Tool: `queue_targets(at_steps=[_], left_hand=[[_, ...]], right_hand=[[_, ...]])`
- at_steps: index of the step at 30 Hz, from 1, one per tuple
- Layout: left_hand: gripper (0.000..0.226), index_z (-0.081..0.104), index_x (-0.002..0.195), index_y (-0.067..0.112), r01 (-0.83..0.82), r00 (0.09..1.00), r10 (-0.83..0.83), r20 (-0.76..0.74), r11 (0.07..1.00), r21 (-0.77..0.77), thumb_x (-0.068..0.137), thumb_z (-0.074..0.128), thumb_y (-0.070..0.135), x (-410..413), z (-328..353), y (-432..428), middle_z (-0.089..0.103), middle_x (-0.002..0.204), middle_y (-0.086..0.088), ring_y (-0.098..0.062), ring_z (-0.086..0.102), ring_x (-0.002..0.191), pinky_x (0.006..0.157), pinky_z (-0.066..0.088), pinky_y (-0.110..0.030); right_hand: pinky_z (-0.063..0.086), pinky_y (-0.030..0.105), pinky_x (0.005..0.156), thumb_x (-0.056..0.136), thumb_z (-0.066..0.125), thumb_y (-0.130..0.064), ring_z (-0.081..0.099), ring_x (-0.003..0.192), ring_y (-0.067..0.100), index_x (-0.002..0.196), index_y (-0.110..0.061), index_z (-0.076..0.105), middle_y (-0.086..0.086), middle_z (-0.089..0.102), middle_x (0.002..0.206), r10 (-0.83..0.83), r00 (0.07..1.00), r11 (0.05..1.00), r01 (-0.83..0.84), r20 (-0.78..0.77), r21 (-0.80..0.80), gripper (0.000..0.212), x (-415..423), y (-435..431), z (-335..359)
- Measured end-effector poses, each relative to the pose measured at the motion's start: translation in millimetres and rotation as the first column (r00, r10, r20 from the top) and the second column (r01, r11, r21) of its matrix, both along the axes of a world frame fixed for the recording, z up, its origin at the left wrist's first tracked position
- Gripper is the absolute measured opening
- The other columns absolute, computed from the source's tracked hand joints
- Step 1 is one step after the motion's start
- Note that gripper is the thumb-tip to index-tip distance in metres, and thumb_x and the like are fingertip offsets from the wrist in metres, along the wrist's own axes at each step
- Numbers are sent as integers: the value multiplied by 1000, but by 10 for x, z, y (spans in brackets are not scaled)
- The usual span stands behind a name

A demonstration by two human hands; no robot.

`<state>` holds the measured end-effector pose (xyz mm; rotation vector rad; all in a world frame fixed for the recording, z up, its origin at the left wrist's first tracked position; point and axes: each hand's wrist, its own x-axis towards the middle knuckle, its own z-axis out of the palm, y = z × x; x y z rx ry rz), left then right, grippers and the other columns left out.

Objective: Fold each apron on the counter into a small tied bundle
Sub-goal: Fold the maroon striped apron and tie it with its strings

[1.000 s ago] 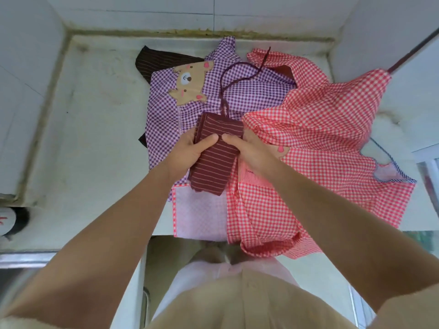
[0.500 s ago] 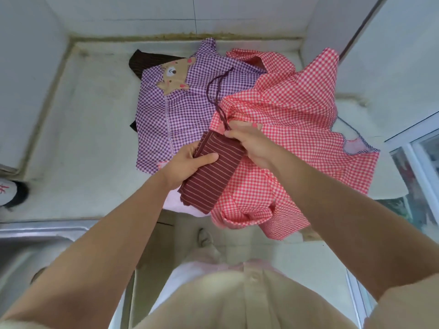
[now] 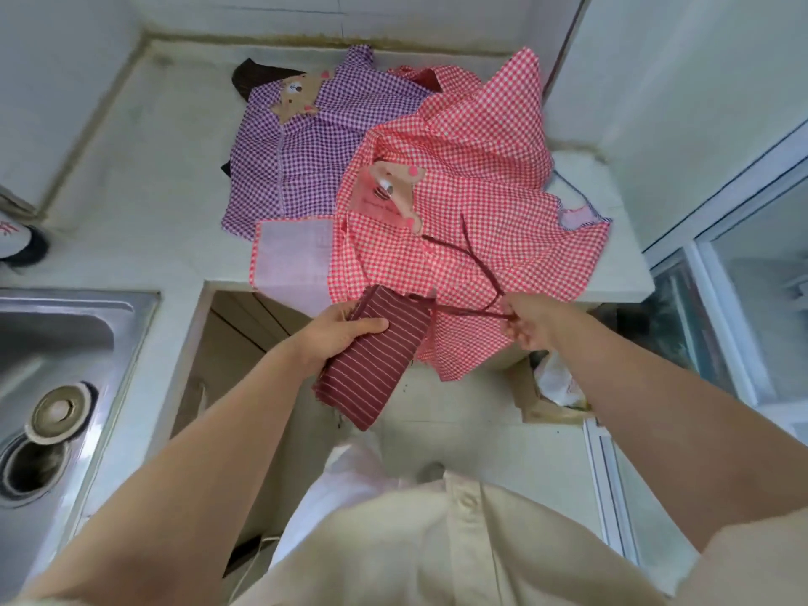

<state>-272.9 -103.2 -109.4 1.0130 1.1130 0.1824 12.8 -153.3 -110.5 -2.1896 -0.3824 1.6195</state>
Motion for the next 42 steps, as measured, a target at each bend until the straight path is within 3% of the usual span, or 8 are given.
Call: queue_targets(at_steps=[4, 8, 11, 16, 27, 33, 37, 42], left_hand=[[23, 59, 115, 20, 115, 992, -117, -40, 993, -39, 92, 65, 21, 56, -54, -317, 71, 103, -5, -19, 71, 85, 72, 57, -31], [20, 60, 111, 22, 130, 991, -127, 45, 990, -58, 92, 63, 17, 186, -57, -452, 72, 103, -6, -22, 71, 88, 79, 57, -36], [23, 61, 115, 20, 159, 985, -154, 78, 984, -74, 92, 63, 20, 291, -68, -465, 73, 104, -5, -22, 71, 90, 78, 57, -34], [37, 61, 117, 19, 198, 974, -184, 131, 975, -103, 82, 68, 27, 392, -54, -435, 74, 102, -3, -19, 71, 90, 74, 57, -28], [85, 63, 119, 15, 161, 968, -137, 210, 982, -101, 47, 93, 50, 327, -172, -289, 71, 113, -10, -25, 70, 98, 79, 57, -31], [57, 62, 117, 15, 96, 969, -66, 240, 988, -117, 67, 82, 34, 426, -142, -259, 72, 109, -8, -22, 70, 95, 77, 57, -29], [44, 59, 123, 10, -23, 965, 47, 258, 995, -97, 81, 66, 21, 544, -114, -262, 71, 108, -10, -24, 69, 93, 78, 58, -31], [46, 58, 127, 6, -242, 943, 243, 227, 970, -33, 86, 70, 21, 645, -94, -220, 70, 114, -16, -32, 69, 101, 80, 58, -38]], right_hand=[[50, 19, 54, 96, 57, -20, 50, 60, 16, 112, -3, 56, 13, 57, 100, 191, 952, 964, -136, 240, -228, 23, 378, -643, -174], [46, 30, 73, 96, 53, -21, 57, 91, 19, 85, -19, 55, -2, 57, 92, 197, 812, 944, -309, 549, 118, 11, 386, -701, -170], [46, 25, 88, 93, 61, -15, 60, 95, 8, 86, -28, 66, -15, 65, 94, 187, 940, 840, -304, 286, 449, 15, 95, -628, 6], [43, 26, 100, 94, 52, -4, 61, 106, 9, 96, -17, 70, -7, 69, 104, 282, 957, 766, -266, 67, 585, 22, -273, -543, 83], [49, 28, 79, 100, 50, -21, 61, 80, 13, 93, -15, 64, 1, 66, 86, 315, 949, 806, -259, -15, 533, 17, -271, -424, -48], [48, 20, 66, 92, 63, -5, 64, 69, 4, 92, -12, 68, 1, 70, 83, -30, 999, 788, 5, 30, 615, 9, -357, -399, -189], [56, 34, 87, 93, 57, 2, 70, 97, 23, 104, -10, 70, 7, 73, 103, 4, 990, 819, 79, -144, 568, 21, -509, -370, -276], [46, 25, 71, 98, 42, -28, 56, 85, 22, 105, -5, 59, 7, 64, 95, 69, 928, 822, 155, -367, 548, 30, -504, -414, -153]])
